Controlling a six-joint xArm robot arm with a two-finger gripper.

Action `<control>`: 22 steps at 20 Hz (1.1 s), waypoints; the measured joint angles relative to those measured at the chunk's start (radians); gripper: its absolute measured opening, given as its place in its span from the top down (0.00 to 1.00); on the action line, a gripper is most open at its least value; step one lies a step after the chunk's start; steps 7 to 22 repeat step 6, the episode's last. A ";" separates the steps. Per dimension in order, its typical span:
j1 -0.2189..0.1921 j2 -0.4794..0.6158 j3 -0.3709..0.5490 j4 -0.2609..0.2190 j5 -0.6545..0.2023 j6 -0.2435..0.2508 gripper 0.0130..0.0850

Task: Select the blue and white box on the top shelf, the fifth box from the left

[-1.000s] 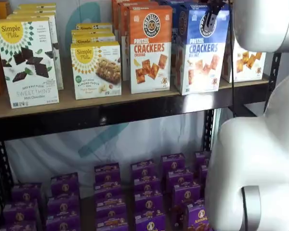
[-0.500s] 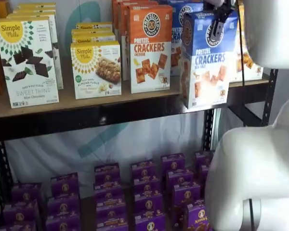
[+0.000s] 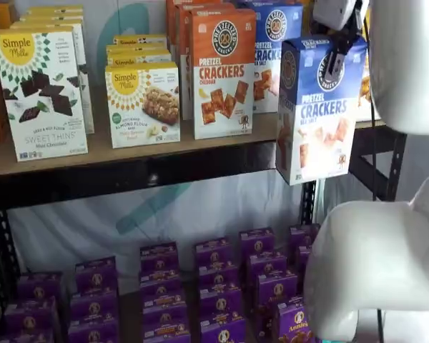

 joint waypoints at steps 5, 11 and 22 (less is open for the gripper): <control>-0.019 -0.036 0.045 -0.002 0.001 -0.021 0.39; -0.022 -0.041 0.052 -0.002 0.001 -0.024 0.39; -0.022 -0.041 0.052 -0.002 0.001 -0.024 0.39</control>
